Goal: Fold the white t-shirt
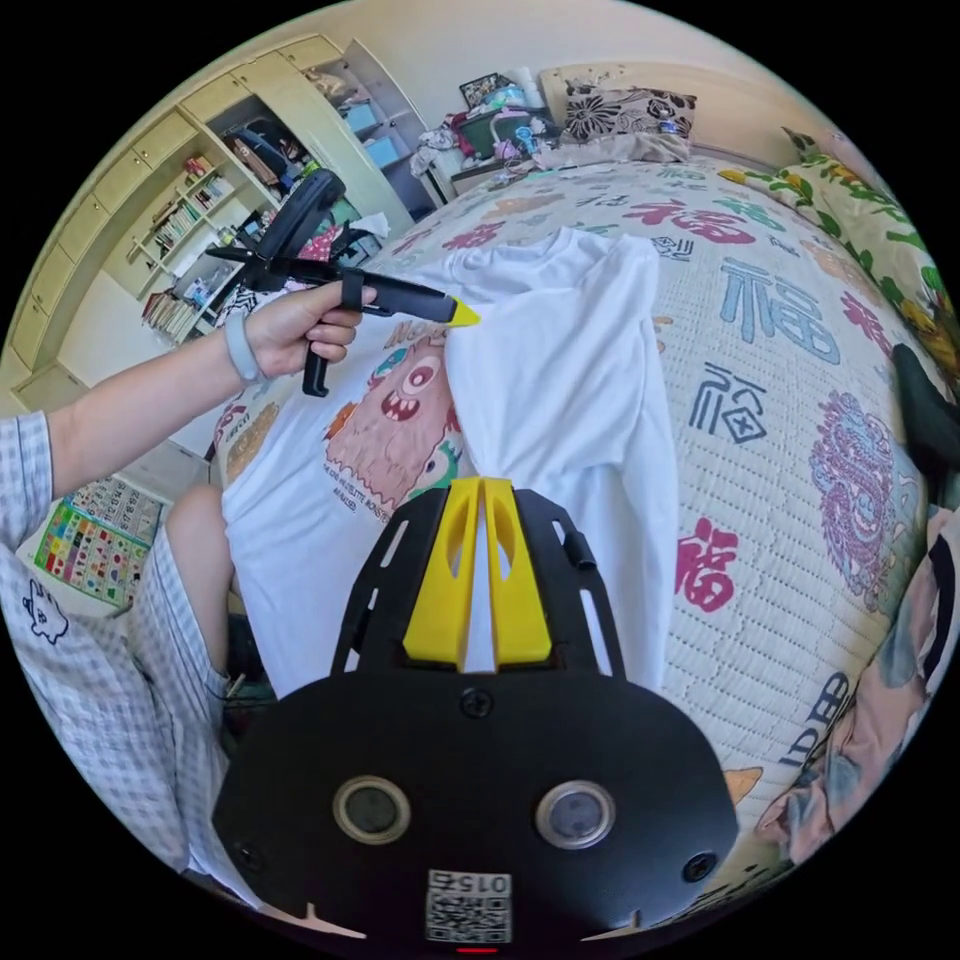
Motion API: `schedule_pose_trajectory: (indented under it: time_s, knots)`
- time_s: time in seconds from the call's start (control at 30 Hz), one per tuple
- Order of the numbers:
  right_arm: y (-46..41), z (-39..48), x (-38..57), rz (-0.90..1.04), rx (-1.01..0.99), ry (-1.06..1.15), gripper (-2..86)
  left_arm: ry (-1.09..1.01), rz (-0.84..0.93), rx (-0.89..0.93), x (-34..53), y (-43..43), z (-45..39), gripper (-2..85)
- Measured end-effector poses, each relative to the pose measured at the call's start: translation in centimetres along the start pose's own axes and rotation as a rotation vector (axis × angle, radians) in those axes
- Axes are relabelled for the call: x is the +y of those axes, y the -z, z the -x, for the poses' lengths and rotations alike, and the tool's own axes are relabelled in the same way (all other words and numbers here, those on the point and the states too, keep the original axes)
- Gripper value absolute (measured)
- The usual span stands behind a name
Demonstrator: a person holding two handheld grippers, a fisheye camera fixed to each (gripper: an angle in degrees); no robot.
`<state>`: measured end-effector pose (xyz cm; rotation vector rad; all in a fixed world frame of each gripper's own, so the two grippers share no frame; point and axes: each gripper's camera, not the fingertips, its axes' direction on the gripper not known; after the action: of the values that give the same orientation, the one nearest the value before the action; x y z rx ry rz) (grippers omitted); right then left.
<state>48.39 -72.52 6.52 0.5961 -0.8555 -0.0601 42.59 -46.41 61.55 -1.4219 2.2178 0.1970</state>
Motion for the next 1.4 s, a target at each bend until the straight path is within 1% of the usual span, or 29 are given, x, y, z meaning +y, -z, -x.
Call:
schedule_pose_trajectory:
  time_s: [0.1,0.17,0.23,0.3,0.33,0.4,0.47,0.5,0.57,0.63,0.73,0.87,0.93,1.0,1.13,1.17,1.23,1.27,1.33,1.37,1.4]
  knots:
    - [0.4,-0.1,0.1,-0.021,-0.044,0.007,1.9,-0.050,0.049,-0.038,0.9,-0.4,-0.2,1.6]
    - [1.5,-0.6,0.3,-0.076,-0.029,-0.018,4.0,-0.067,0.069,-0.052,1.0,-0.1,-0.2,3.4]
    - [3.1,-1.4,0.1,-0.159,0.126,-0.074,6.8,-0.065,0.038,-0.057,0.4,0.6,-0.1,5.5]
    - [3.3,-2.2,-0.5,-0.180,0.196,-0.112,7.9,-0.041,-0.066,-0.060,-1.7,1.5,-0.1,6.9]
    - [2.8,-2.7,-1.1,-0.163,0.204,-0.130,8.0,-0.031,-0.085,-0.061,-2.4,1.5,-0.2,7.2]
    - [1.1,-3.4,-2.0,-0.103,0.193,-0.154,7.6,0.020,-0.128,-0.060,-5.4,0.2,-0.5,7.5]
    - [-0.7,-3.6,-2.9,-0.030,0.194,-0.161,5.3,0.057,-0.138,-0.061,-7.1,-1.5,-0.9,7.0]
    - [-1.7,-3.5,-3.1,-0.004,0.219,-0.166,3.2,0.079,-0.143,-0.090,-7.9,-2.7,-1.2,6.1]
    - [-2.1,-3.1,-3.1,-0.016,0.250,-0.164,1.3,0.119,-0.128,-0.142,-8.5,-4.9,-1.5,3.0]
    - [-2.0,-3.4,-2.6,-0.057,0.231,-0.217,0.4,0.158,-0.099,-0.168,-8.4,-6.7,-1.4,1.1]
    - [-1.9,-3.8,-1.5,-0.104,0.227,-0.261,0.3,0.177,-0.153,-0.177,-7.5,-7.6,-1.3,0.1]
    - [-2.8,-2.7,-1.5,-0.079,0.251,-0.227,2.6,0.173,-0.183,-0.136,-5.7,-7.8,-0.6,0.0]
    - [-2.6,-1.9,-1.5,-0.123,0.257,-0.231,3.8,0.162,-0.218,-0.137,-4.4,-6.9,-0.4,0.0]
    - [-2.3,-1.0,-1.6,-0.170,0.256,-0.215,3.4,0.096,-0.288,-0.157,-1.8,-4.9,-0.9,0.1]
    - [-3.5,1.8,-3.2,-0.201,0.202,-0.137,4.3,-0.031,-0.278,-0.136,3.9,-2.8,-2.2,0.3]
    - [-4.0,2.3,-3.4,-0.195,0.183,-0.118,4.2,-0.069,-0.264,-0.137,6.2,-2.6,-2.5,0.3]
    - [-6.8,4.1,-4.4,-0.108,0.141,-0.068,3.6,-0.115,-0.223,-0.147,9.3,-2.9,-2.9,0.2]
    - [-7.6,4.5,-4.5,-0.078,0.145,-0.062,3.2,-0.121,-0.177,-0.172,10.9,-3.5,-2.8,0.1]
    - [-10.8,5.6,-4.4,0.038,0.217,-0.078,1.8,-0.118,-0.128,-0.212,12.9,-4.5,-2.4,0.3]
    - [-11.1,6.0,-4.2,0.020,0.229,-0.082,1.6,-0.111,-0.109,-0.244,14.0,-5.0,-1.9,0.5]
    - [-11.1,6.8,-3.9,0.013,0.240,-0.083,1.6,-0.104,-0.144,-0.251,15.2,-4.8,-1.6,0.7]
